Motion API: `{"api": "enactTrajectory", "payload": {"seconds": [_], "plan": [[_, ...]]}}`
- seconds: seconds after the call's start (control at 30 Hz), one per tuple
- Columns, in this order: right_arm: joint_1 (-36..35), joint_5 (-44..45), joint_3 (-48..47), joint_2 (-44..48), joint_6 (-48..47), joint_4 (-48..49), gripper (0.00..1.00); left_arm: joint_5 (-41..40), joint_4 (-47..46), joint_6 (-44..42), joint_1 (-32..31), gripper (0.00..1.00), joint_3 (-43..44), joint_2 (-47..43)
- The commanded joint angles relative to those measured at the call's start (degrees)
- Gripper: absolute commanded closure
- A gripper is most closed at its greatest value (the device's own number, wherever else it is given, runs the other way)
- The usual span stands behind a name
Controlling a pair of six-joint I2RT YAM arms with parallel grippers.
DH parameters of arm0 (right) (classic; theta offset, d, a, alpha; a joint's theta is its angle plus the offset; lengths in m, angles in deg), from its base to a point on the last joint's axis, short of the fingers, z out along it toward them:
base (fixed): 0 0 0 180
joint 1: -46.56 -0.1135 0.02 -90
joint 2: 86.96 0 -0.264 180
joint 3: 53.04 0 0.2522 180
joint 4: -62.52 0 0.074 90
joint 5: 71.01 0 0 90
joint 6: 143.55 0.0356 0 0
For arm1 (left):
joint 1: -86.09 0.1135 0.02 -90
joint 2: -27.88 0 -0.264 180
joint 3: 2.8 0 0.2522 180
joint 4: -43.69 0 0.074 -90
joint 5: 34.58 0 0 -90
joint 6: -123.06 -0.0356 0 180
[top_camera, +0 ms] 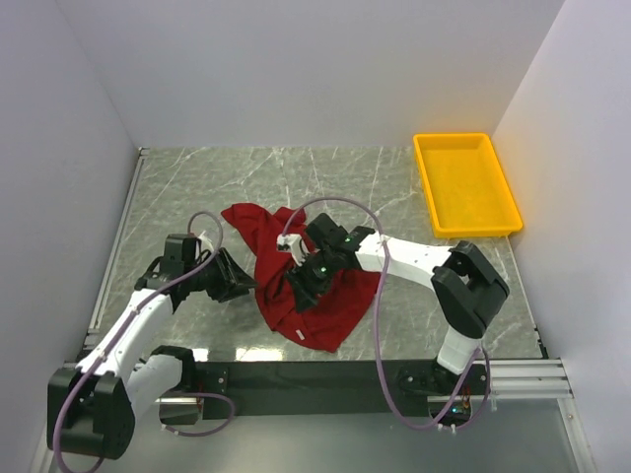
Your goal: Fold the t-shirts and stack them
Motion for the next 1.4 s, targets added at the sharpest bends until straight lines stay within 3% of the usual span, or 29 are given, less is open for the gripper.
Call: {"api": "enactTrajectory", "payload": {"seconds": [0.0,0.17,0.4,1.1,1.2,1.3,1.37], "plan": [[0.07,0.22,-2.78,-0.99,4.51,8.66,0.32,-5.31,4.5,0.58,-0.21,0.53,3.51,-4.53],[-0.99,1.01,-7.78,-7.23,4.51,8.32,0.32,-14.09,8.64,2.07,-0.12,0.5,7.02,-9.46],[-2.75,4.87,-12.17,-11.45,4.43,8.41,0.32,-20.52,12.34,2.42,-0.03,0.46,11.42,-14.92],[-1.87,9.27,-15.25,-15.06,23.14,11.75,0.41,-22.11,14.8,3.74,-0.03,0.45,13.09,-18.0],[-1.78,8.92,-16.66,-16.55,24.64,11.13,0.5,-22.29,14.8,4.01,-0.03,0.45,13.18,-18.17],[-1.26,9.18,-16.14,-15.07,24.47,11.48,0.68,-22.81,15.24,4.01,-0.03,0.45,13.44,-18.35],[0.06,9.62,-14.3,-12.96,23.59,11.74,0.89,-23.08,15.33,3.92,-0.03,0.45,13.36,-18.35]]}}
